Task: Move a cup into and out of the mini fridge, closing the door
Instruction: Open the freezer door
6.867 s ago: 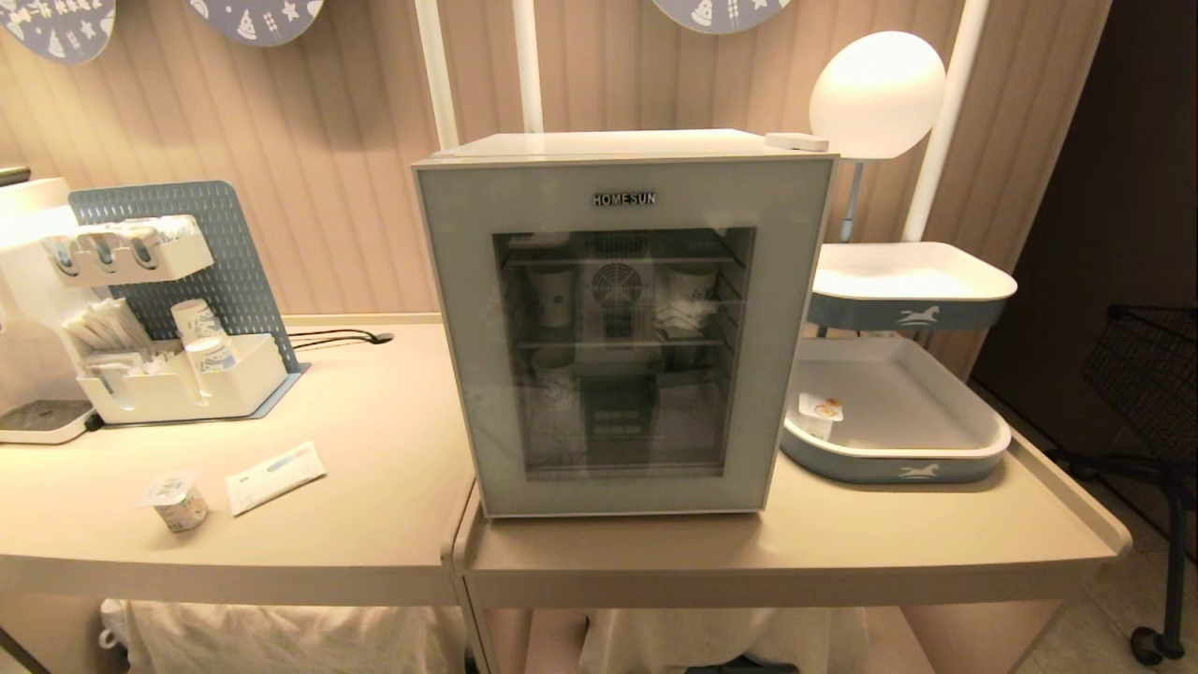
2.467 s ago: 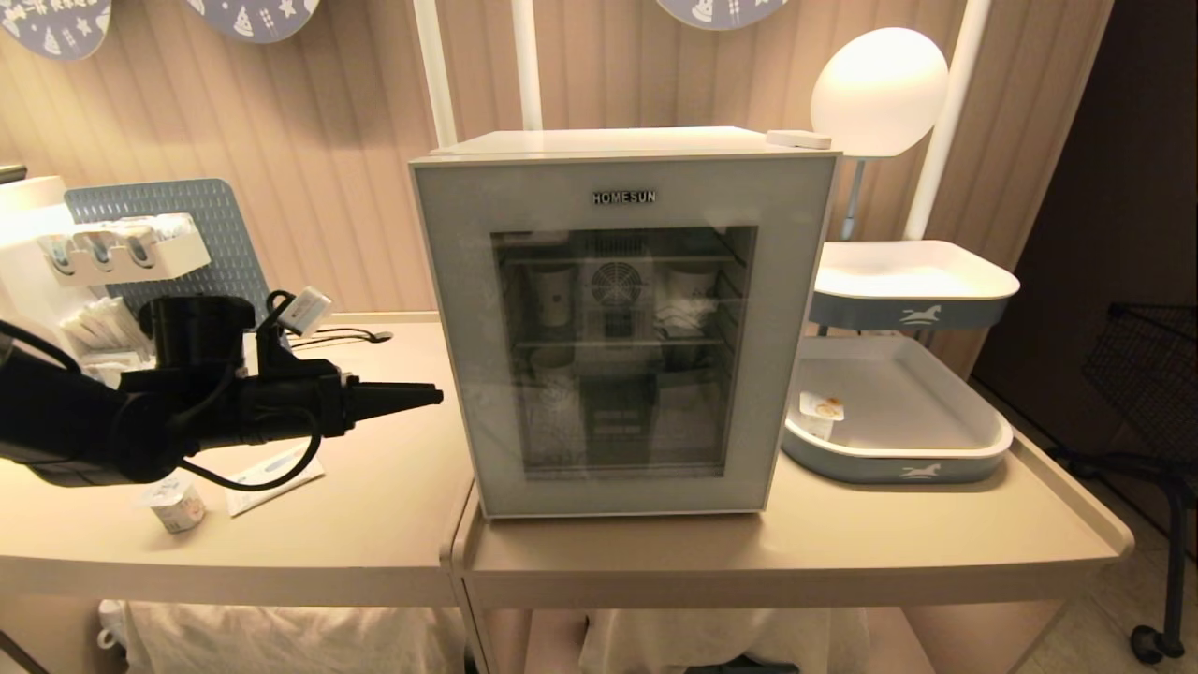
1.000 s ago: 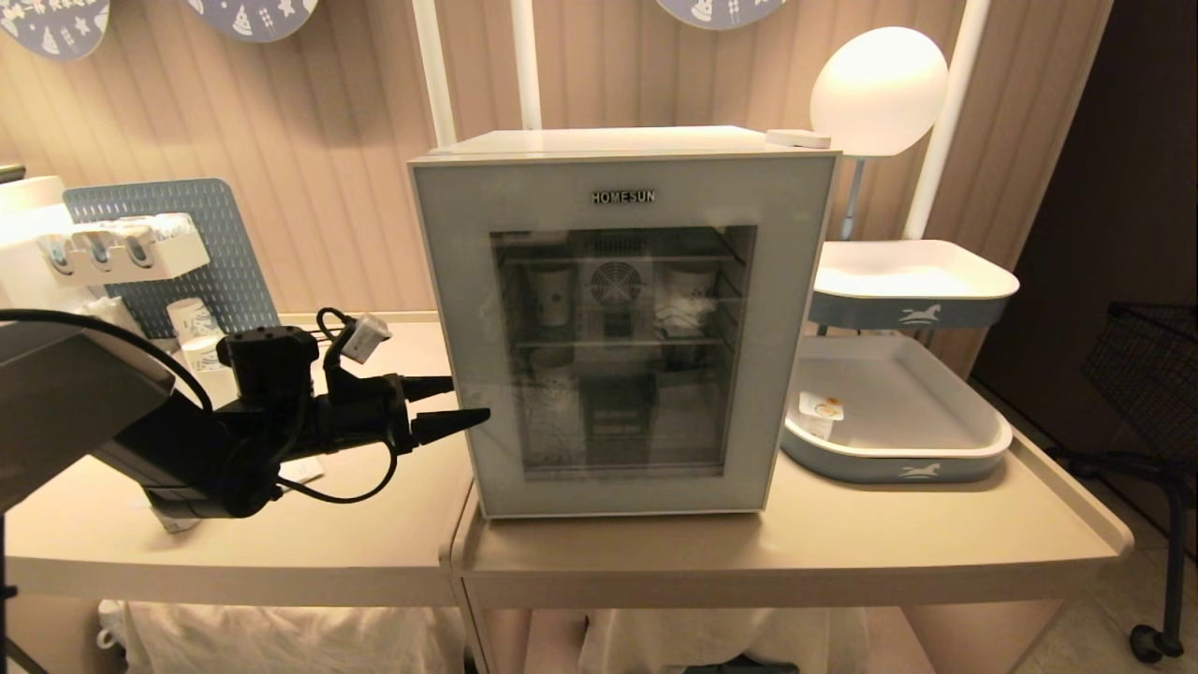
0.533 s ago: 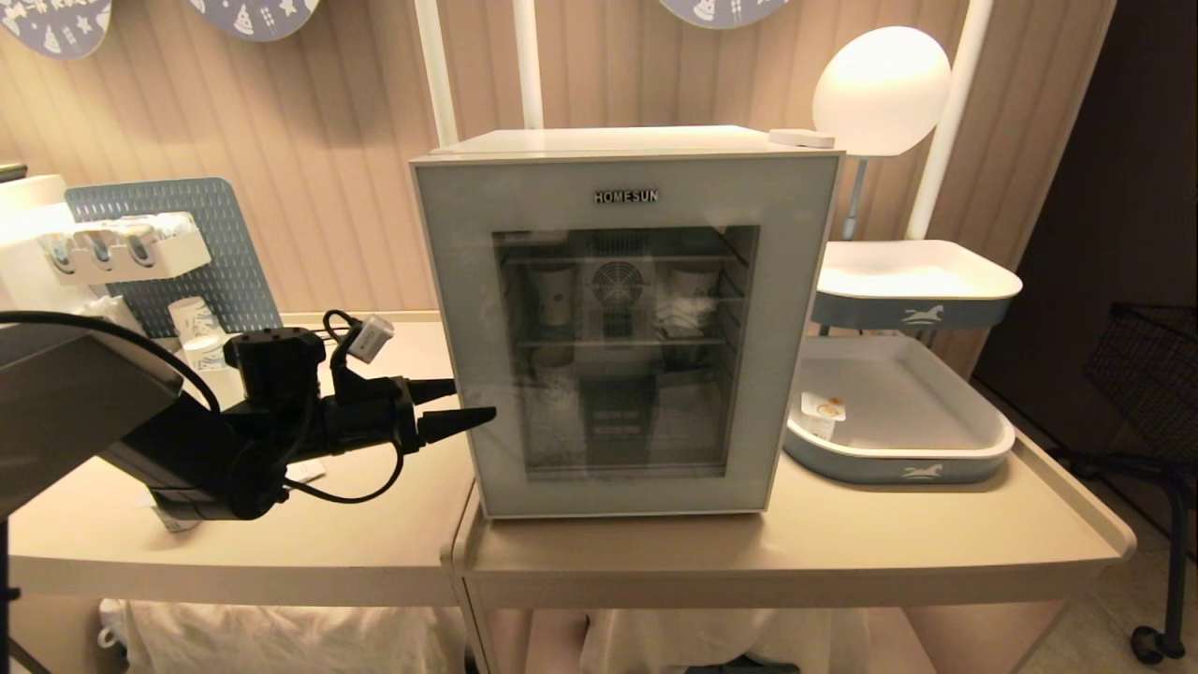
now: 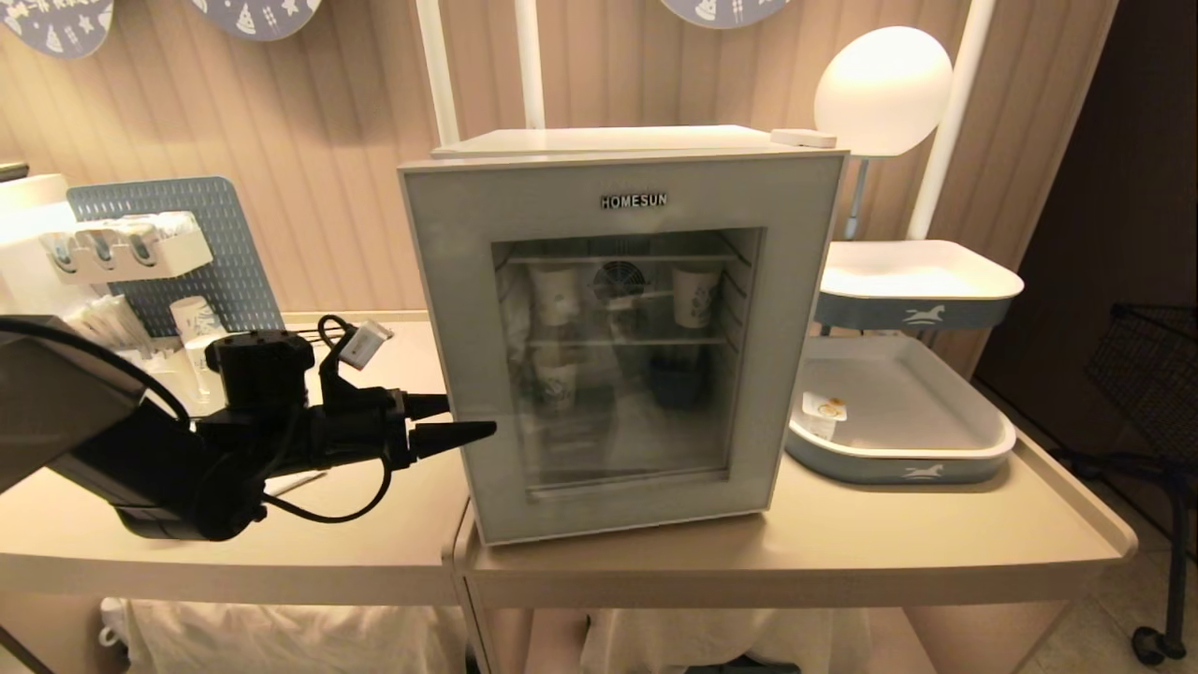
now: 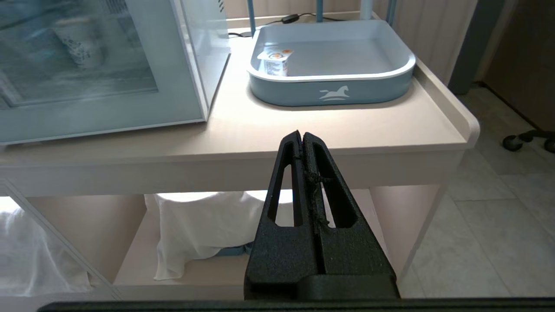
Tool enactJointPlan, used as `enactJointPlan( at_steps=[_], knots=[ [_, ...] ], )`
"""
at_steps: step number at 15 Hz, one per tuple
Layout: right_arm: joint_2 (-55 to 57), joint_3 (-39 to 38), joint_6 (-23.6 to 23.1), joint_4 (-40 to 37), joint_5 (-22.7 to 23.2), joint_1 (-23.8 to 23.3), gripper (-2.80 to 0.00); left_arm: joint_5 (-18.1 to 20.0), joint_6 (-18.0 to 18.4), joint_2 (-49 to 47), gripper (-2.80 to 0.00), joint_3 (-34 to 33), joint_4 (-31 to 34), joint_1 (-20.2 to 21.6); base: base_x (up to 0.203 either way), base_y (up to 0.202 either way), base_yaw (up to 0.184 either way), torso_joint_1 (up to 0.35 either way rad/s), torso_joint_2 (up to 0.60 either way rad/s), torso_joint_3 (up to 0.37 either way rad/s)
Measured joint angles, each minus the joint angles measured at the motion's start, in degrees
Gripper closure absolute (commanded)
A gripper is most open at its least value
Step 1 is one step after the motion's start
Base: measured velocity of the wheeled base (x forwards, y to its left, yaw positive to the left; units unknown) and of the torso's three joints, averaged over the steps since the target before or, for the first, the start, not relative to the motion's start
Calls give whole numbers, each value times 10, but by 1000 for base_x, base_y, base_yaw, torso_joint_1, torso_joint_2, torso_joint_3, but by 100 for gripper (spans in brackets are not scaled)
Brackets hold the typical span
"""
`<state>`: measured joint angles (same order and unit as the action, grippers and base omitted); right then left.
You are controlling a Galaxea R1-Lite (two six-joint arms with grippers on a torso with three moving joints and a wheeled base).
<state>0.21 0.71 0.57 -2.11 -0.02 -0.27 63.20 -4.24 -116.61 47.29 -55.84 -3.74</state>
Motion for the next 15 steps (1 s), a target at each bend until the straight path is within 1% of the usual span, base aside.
enactJointPlan(
  at_steps=[4, 7, 10, 13, 14, 15],
  knots=[
    [0, 0, 0, 0, 0, 0, 0, 0, 3, 53, -280, -65, -5, 4, 0, 0, 0, 0, 0, 0],
    [0, 0, 0, 0, 0, 0, 0, 1, 4, 107, -280, -118, -7, 26, 0, 0, 0, 0, 0, 0],
    [0, 0, 0, 0, 0, 0, 0, 0, 2, 151, -280, -157, -3, 80, 0, 0, 0, 0, 0, 0],
    [0, 0, 0, 0, 0, 0, 0, -2, 0, 153, -280, -156, 0, 151, 0, 0, 0, 0, 0, 0],
    [0, 0, 0, 0, 0, 0, 0, -9, -1, 143, 0, -146, 1, 164, 0, 0, 0, 0, 0, 0],
    [0, 0, -1, 0, 0, 0, 0, -29, -1, 130, 0, -132, 5, 171, 0, 0, 0, 0, 0, 0]
  ],
)
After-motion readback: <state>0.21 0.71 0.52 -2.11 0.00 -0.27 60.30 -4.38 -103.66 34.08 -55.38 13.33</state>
